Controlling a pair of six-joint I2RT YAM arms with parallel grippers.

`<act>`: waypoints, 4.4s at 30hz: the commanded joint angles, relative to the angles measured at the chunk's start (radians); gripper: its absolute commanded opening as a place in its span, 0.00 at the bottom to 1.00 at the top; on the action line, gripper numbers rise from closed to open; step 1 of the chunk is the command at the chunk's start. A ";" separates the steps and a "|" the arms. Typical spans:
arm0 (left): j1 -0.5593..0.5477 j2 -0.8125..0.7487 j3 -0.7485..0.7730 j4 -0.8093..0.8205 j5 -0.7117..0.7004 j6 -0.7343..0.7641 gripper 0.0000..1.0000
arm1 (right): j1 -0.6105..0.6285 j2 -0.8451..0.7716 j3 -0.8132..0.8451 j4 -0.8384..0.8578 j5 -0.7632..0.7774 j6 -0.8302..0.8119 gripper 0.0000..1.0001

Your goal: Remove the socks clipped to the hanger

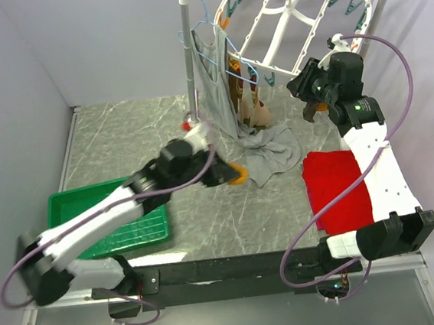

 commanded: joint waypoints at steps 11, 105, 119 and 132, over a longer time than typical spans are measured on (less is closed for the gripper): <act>0.283 -0.517 -0.188 -0.728 -0.487 -0.170 0.01 | -0.007 -0.012 0.053 -0.033 0.017 -0.025 0.17; -0.039 0.356 0.375 0.235 -0.142 0.155 0.96 | -0.011 -0.110 0.054 -0.216 0.060 -0.154 0.00; -0.048 0.757 0.646 0.486 -0.221 0.251 0.97 | -0.011 -0.113 0.060 -0.245 -0.048 -0.138 0.00; -0.037 0.828 0.763 0.504 -0.149 0.160 0.09 | -0.011 -0.133 0.080 -0.282 -0.065 -0.132 0.00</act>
